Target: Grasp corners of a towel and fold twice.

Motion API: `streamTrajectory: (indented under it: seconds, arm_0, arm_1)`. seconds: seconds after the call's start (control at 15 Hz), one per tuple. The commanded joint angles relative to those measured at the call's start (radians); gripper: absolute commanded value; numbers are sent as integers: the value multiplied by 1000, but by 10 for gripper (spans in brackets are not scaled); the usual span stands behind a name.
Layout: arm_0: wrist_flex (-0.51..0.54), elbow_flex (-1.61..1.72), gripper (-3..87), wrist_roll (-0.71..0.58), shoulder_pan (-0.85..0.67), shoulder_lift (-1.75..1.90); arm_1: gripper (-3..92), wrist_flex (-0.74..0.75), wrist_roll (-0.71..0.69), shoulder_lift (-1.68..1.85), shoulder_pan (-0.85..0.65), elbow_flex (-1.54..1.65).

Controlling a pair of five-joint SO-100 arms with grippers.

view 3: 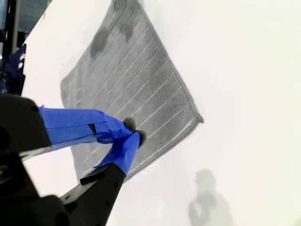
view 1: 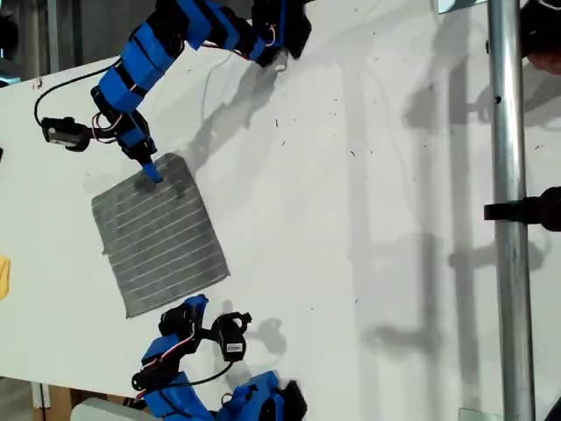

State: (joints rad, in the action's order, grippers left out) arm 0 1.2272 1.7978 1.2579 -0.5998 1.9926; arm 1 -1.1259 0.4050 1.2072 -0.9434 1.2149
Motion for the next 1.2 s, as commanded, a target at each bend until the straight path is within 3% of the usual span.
streamTrajectory:
  seconds: [0.0,0.6,0.73,0.87,1.13]
  arm_0:
    - [17,-57,-27,12,2,0]
    - [0,-40,-27,26,17,-11]
    - [0,-40,-27,26,15,-11]
    - [0,-34,-27,31,14,-11]
    - [-21,8,-27,49,20,3]
  arm_1:
    - [344,66,-44,-44,9,-61]
    - [361,133,-158,-258,-101,-112]
    - [228,137,-158,-265,-83,-112]
    - [-3,135,-146,-264,-55,-114]
    - [-3,106,-144,-253,38,-95]
